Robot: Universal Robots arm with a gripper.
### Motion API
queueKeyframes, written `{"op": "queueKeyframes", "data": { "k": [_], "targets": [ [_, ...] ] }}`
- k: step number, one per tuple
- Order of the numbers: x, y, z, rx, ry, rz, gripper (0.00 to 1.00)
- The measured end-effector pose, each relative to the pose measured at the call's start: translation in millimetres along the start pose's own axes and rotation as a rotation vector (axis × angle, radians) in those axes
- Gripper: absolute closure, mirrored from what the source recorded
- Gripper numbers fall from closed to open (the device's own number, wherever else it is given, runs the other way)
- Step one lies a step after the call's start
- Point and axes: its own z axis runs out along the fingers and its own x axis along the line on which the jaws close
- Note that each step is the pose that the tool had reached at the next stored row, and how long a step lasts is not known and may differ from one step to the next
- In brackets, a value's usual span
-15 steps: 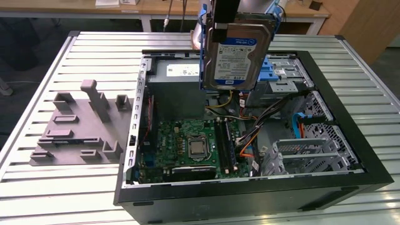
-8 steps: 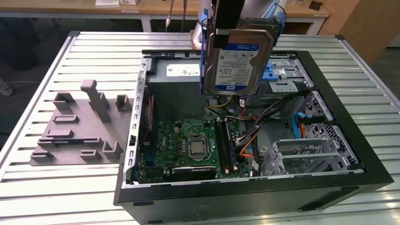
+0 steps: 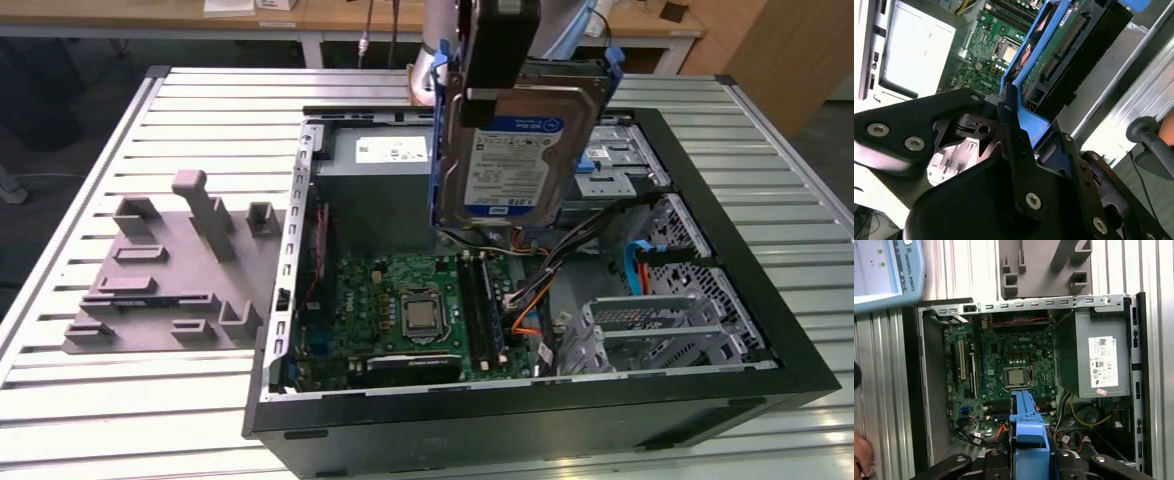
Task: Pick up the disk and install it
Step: 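Insert the disk into the insertion slot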
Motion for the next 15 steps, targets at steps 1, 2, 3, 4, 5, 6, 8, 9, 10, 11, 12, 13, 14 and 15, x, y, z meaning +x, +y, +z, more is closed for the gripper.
{"op": "queueKeyframes", "data": {
  "k": [1, 2, 3, 4, 5, 6, 8, 9, 10, 11, 12, 13, 14, 15],
  "targets": [
    [0.7, -1.7, 0.1, 0.0000, 0.0000, 0.000, 0.64],
    [1.1, -3.8, 0.3, -0.0001, -0.0001, 0.000, 0.64],
    [1.4, -6.6, 0.5, -0.0003, 0.0000, 0.000, 0.64],
    [1.8, -9.1, 0.8, -0.0008, -0.0001, 0.000, 0.64],
    [2.3, -11.3, 1.0, -0.0017, 0.0001, 0.000, 0.64],
    [3.3, -12.8, 1.1, -0.0027, 0.0002, 0.000, 0.64],
    [7.2, -13.7, 1.6, -0.0031, 0.0003, 0.000, 0.64],
    [10.5, -13.9, 2.0, -0.0031, 0.0003, 0.000, 0.64],
    [14.2, -14.2, 2.3, -0.0031, 0.0003, 0.000, 0.64],
    [18.0, -14.4, 2.7, -0.0031, 0.0001, 0.000, 0.64],
    [21.4, -14.7, 3.1, -0.0030, 0.0002, 0.000, 0.64],
    [23.8, -14.9, 3.5, -0.0031, 0.0003, -0.001, 0.64],
    [24.9, -15.0, 4.0, -0.0031, 0.0002, -0.003, 0.64],
    [25.5, -14.9, 4.5, -0.0030, -0.0001, -0.008, 0.64]
  ]
}}
